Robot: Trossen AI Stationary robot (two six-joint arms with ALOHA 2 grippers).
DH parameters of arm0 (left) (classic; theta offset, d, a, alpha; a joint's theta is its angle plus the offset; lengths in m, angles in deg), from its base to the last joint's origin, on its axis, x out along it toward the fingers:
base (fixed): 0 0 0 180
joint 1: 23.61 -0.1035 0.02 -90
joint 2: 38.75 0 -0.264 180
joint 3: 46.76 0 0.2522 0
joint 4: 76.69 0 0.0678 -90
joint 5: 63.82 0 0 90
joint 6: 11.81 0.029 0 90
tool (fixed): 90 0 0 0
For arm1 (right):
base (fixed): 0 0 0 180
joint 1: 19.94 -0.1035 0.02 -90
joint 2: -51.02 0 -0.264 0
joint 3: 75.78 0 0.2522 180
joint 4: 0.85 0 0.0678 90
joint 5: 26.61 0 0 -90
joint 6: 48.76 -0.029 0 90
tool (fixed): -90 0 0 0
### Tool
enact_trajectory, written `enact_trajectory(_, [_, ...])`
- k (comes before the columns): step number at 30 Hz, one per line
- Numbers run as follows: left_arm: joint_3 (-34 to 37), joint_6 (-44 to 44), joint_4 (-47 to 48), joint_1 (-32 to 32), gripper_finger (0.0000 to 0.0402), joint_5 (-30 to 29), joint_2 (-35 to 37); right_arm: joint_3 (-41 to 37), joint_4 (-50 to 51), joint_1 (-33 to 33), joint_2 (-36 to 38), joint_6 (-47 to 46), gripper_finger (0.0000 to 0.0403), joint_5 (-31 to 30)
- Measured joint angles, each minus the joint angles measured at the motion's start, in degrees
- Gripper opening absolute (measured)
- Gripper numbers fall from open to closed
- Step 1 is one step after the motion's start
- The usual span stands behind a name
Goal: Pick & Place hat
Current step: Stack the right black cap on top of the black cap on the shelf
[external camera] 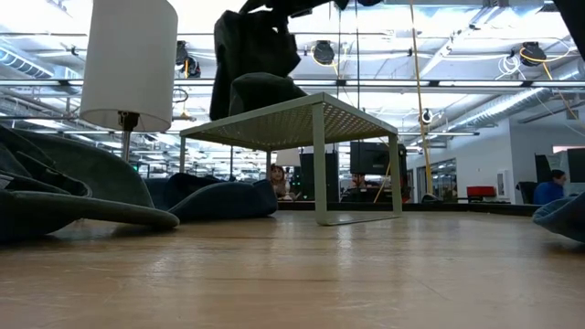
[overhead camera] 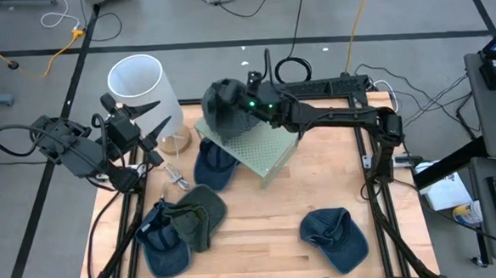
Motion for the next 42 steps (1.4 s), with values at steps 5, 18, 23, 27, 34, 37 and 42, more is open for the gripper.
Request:
enact_trajectory(5, [0.0, -0.04, 0.0, 0.0, 0.0208, 0.0, 0.0, -0.04, 7.36, -0.9, 1.8, 3.57, 0.0017, -2.77])
enact_trajectory(18, [0.0, -0.09, -0.04, -0.01, 0.0181, 2.96, -0.09, -0.01, 26.04, -2.06, 5.62, 11.25, 0.0017, -0.53])
enact_trajectory(23, [0.0, -0.07, -0.11, 0.0, 0.0175, 2.97, -0.09, 0.03, 33.36, -2.02, 5.52, 16.75, 0.0017, 1.98])
enact_trajectory(27, [0.0, -0.02, -0.13, 0.0, 0.0179, 2.97, -0.11, -0.02, 39.12, -2.02, 5.64, 21.82, 0.0017, 1.96])
enact_trajectory(34, [0.0, 0.05, -0.38, 0.0, 0.0199, 2.97, -0.11, -2.14, 43.28, -1.72, 5.58, 26.32, 0.0017, 0.12])
enact_trajectory(37, [0.0, 0.04, -0.44, 0.0, 0.0207, 2.97, -0.11, -4.08, 43.21, -1.4, 5.63, 26.29, 0.0017, 0.58])
enact_trajectory(42, [0.0, 0.0, -0.46, 0.0, 0.0214, 2.97, -0.11, -7.74, 43.23, -1.36, 5.56, 26.18, 0.0045, 0.68])
